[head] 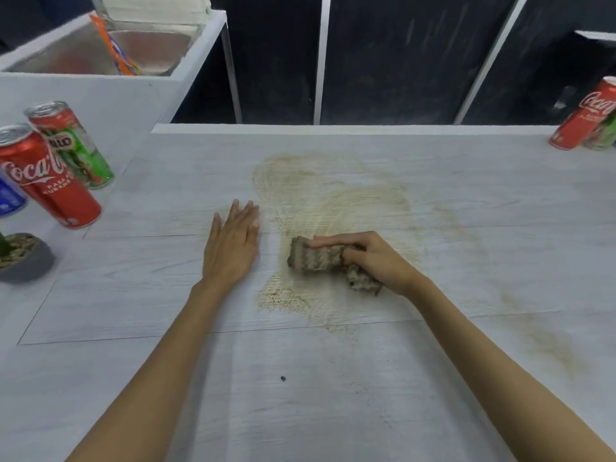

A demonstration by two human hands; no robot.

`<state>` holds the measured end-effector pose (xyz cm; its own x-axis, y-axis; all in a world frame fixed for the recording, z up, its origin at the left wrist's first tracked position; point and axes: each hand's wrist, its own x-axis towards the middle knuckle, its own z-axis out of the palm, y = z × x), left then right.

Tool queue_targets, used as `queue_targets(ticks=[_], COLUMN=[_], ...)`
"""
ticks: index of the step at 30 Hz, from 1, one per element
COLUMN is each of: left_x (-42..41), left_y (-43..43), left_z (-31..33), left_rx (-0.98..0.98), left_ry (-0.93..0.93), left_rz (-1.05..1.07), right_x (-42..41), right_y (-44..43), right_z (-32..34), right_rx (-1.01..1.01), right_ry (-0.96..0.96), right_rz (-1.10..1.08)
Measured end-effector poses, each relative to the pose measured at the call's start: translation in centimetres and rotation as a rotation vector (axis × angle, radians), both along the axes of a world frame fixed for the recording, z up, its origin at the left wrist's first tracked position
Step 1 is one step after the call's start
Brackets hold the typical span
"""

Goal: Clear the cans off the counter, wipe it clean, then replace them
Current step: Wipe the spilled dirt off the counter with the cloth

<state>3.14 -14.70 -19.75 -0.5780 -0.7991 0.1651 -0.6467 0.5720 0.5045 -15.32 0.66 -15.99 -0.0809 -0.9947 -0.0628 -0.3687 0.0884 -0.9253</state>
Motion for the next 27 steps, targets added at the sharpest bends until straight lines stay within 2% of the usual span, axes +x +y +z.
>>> queue_targets(ticks=[3,5,8,11,14,16,19,24,27], left_x=[0.2,0.2,0.1,0.0,-0.1,-0.2,-0.2,0.0,0.3], left_y=[-0.1,-0.2,-0.3,-0.5,-0.6,-0.5,-0.4,-0.1,0.2], left_z=[0.0,0.0,-0.2,-0.3,-0.4,-0.5,-0.4,0.0,0.7], left_rx=[0.024,0.031,0.026,0.033,0.033,0.025,0.017,0.027,0.119], left_ry=[0.057,0.061,0.053,0.084,0.077,0.063,0.039,0.033,0.093], left_rz=[0.026,0.039,0.048,0.069,0.081,0.087,0.081,0.043,0.027], right_x=[-3.9,-6.8,-9.4,-8.1,-6.0,-4.6,-2.0,1.8,1.9], right_y=[-2.5,-5.1,-8.5,-10.9,-11.7,-11.2,-9.1,-3.3,-0.8], right_z=[0.8,1.0,0.2,-0.8,-1.1,-1.2,-1.1,-0.9,-0.3], right_rx=[-0.075,-0.084,-0.004,0.047,0.037,-0.018,-0.082,-0.021,0.050], right_ry=[-0.117,-0.120,0.129,0.459,0.546,0.513,0.365,0.136,0.009], right_rz=[-0.290,-0.526,-0.640,-0.493,-0.333,-0.228,-0.092,0.108,0.204])
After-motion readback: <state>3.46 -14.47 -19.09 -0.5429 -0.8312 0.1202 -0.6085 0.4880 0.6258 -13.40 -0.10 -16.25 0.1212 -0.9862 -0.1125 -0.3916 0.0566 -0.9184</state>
